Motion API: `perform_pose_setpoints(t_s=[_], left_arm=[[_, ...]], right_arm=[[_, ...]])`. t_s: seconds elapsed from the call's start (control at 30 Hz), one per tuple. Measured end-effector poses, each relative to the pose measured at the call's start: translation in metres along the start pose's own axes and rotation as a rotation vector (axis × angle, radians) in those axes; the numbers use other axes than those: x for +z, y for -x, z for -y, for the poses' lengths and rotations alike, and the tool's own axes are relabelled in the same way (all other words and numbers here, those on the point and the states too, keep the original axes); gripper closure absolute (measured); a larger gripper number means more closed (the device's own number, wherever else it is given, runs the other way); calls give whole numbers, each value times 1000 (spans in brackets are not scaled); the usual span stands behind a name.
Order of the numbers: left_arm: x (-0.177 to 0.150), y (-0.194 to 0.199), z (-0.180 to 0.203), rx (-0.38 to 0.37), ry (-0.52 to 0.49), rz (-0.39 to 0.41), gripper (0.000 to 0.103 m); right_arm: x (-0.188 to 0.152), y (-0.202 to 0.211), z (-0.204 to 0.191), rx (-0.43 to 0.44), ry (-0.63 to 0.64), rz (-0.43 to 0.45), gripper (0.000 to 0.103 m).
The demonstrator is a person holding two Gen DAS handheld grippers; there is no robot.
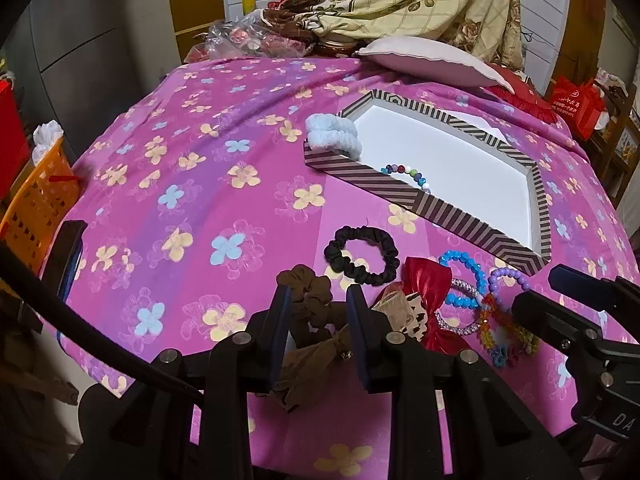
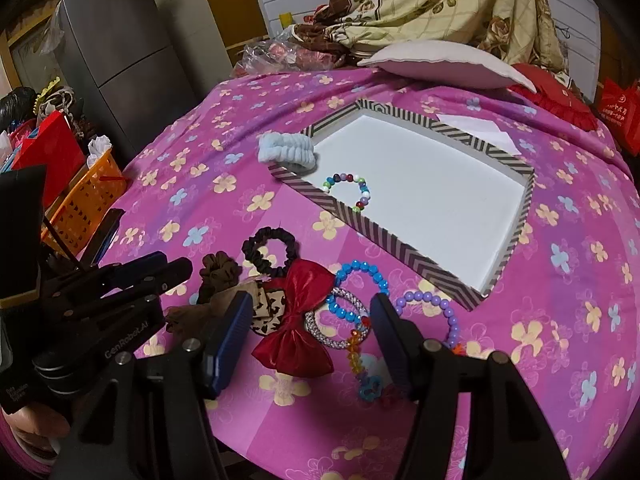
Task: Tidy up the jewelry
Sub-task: 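Grasp the brown ribbon bow clip with the left tool while the right tool grasps the red satin bow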
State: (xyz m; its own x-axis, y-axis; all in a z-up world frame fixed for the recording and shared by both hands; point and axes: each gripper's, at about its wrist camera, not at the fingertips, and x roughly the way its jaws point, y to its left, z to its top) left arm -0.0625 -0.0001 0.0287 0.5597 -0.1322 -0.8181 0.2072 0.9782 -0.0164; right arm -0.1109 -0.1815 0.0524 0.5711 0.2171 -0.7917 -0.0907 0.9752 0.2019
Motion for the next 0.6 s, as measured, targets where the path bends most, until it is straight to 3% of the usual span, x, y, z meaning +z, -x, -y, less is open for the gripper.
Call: perform_pose_setpoints(t_s=[0.13,0.5,0.6], left_arm=[[-1,-2,-1,-10,7,-6,63],[-5,-13,-53,-149,152,-114,62],[-13,-14,-58,-195,149,-129,56]], right_arm=[[-1,-2,3,-3,-5,-6,39],[-13,-16,23,-15,-29,-52,38],[-18,-23,18,16,-10,-73,38]])
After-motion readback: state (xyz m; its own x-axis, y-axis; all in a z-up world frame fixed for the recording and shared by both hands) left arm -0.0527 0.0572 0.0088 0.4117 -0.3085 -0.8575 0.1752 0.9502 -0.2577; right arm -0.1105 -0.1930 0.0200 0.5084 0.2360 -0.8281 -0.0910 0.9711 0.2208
